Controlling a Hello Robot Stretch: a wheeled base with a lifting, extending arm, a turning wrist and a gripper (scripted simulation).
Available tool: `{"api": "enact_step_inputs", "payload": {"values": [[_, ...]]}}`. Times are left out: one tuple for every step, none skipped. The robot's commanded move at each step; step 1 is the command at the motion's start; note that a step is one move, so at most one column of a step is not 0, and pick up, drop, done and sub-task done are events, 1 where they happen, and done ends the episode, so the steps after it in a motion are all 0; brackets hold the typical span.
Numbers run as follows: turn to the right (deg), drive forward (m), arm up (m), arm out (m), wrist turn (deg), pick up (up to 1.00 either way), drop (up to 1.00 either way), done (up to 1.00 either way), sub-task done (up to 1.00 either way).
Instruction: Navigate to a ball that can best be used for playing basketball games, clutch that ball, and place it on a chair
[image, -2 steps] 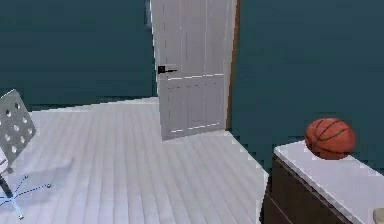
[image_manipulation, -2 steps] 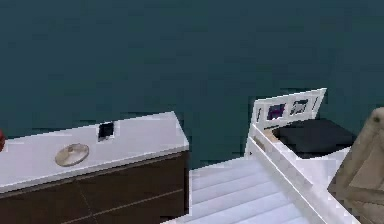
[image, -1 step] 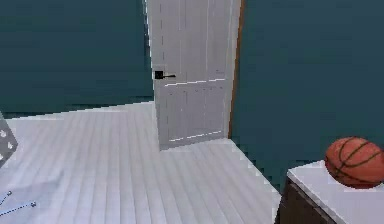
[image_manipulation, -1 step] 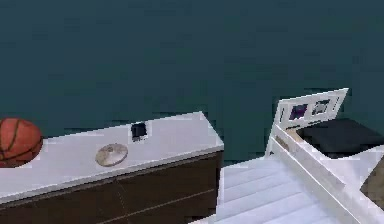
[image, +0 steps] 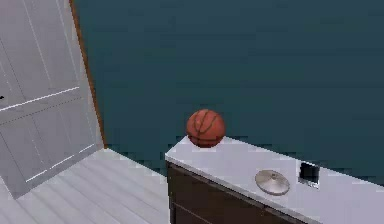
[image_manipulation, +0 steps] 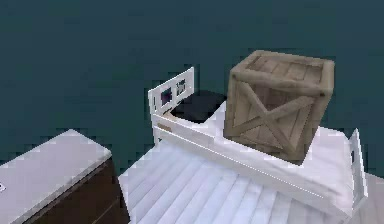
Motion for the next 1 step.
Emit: {"api": "enact_step_inputs", "payload": {"values": [[0.0,0.30,0.00,0.00,0.0,0.00,0.00,0.00,0.00]]}}
